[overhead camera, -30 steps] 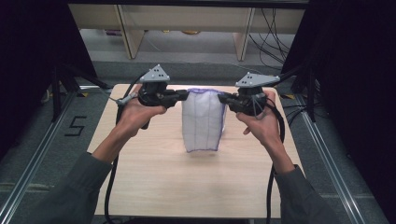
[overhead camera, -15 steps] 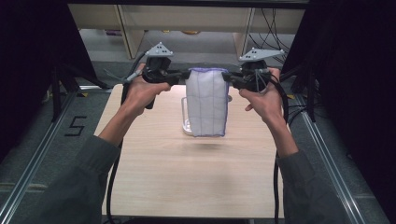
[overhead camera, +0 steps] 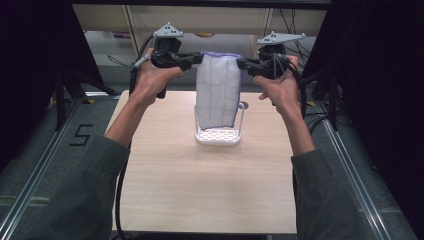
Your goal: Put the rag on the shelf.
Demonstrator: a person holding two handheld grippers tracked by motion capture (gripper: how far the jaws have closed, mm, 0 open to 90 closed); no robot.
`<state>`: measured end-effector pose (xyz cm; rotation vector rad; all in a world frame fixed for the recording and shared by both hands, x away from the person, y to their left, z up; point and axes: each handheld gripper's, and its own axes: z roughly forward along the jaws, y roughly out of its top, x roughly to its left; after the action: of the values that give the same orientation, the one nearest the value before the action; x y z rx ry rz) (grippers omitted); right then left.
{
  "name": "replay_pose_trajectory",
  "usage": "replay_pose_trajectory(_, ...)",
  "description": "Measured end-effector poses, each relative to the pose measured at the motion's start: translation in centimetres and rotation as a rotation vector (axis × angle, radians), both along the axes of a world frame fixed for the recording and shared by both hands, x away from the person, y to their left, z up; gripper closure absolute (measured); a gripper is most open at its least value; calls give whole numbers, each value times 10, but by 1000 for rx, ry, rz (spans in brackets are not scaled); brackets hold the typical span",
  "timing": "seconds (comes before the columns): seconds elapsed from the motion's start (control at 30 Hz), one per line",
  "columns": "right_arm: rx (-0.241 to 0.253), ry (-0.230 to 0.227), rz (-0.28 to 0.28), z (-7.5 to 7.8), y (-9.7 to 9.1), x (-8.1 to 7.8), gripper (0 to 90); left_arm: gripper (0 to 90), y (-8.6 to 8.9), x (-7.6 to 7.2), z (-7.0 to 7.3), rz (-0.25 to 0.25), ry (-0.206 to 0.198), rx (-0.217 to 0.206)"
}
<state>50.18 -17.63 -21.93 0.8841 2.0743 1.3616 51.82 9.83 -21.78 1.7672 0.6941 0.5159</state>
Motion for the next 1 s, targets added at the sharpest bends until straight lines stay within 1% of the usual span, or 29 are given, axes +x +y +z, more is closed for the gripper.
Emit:
replay_pose_trajectory(0.03,7,7,-9,-1,0,5,848,862,-1,3,-2,6,2,-5)
replay_pose_trajectory(0.07,7,7,-9,-1,0,5,848,862,-1,7,-4,13,10,-10)
replay_pose_trajectory(0.1,3,8,-17,-2,-1,8,848,862,-2,12,-7,22,21,-12)
replay_pose_trajectory(0.17,13,17,-24,-5,-1,15,848,863,-3,21,-12,29,38,-22)
replay_pose_trajectory(0.2,23,11,-28,-7,-1,20,847,862,-4,25,-14,33,50,-36)
replay_pose_trajectory(0.23,67,29,-14,-12,-1,28,847,863,-3,30,-17,35,62,-70)
replay_pose_trajectory(0.27,67,29,-14,-12,-1,28,847,863,-4,33,-19,35,68,-75)
replay_pose_trajectory(0.3,65,23,-4,-14,0,32,847,863,-4,38,-23,47,78,-63)
replay_pose_trajectory(0.33,57,29,-22,-17,2,35,846,862,-4,41,-25,55,84,-61)
replay_pose_trajectory(0.37,49,44,-26,-18,3,37,846,862,-4,45,-29,57,97,-70)
replay_pose_trajectory(0.4,47,47,-34,-23,3,43,846,861,-5,49,-32,56,99,-77)
replay_pose_trajectory(0.43,54,54,-52,-28,3,51,846,861,-5,51,-35,59,100,-79)
replay_pose_trajectory(0.47,54,54,-52,-28,3,51,846,861,-6,54,-39,65,104,-82)
replay_pose_trajectory(0.5,63,68,-63,-31,3,54,846,862,-7,58,-42,74,105,-66)
replay_pose_trajectory(0.53,70,81,-67,-34,2,58,845,862,-7,61,-45,80,104,-62)
replay_pose_trajectory(0.57,71,73,-72,-37,2,63,845,862,-7,66,-50,81,106,-75)
replay_pose_trajectory(0.6,64,76,-72,-42,1,69,844,863,-7,68,-52,86,111,-80)
replay_pose_trajectory(0.63,60,90,-79,-48,0,76,844,863,-7,70,-56,91,119,-76)
replay_pose_trajectory(0.67,60,90,-79,-48,0,76,844,863,-7,72,-59,95,122,-75)
replay_pose_trajectory(0.7,71,101,-88,-51,1,78,843,862,-7,74,-63,100,122,-62)
replay_pose_trajectory(0.73,65,107,-89,-54,2,81,842,862,-7,75,-65,105,128,-53)
replay_pose_trajectory(0.77,64,112,-91,-56,2,83,843,863,-6,77,-69,108,130,-61)
replay_pose_trajectory(0.8,57,115,-91,-60,3,87,843,863,-6,79,-72,109,134,-67)
replay_pose_trajectory(0.83,52,113,-88,-62,4,89,843,862,-5,80,-74,114,138,-59)
replay_pose_trajectory(0.87,52,125,-96,-64,5,91,842,863,-5,81,-77,121,143,-65)
replay_pose_trajectory(0.9,48,127,-94,-67,6,94,842,864,-5,83,-81,122,147,-66)
replay_pose_trajectory(0.97,31,135,-100,-73,8,97,841,863,-6,84,-87,130,155,-43)
replay_pose_trajectory(1.0,16,143,-97,-76,8,100,841,864,-7,85,-90,130,153,-45)
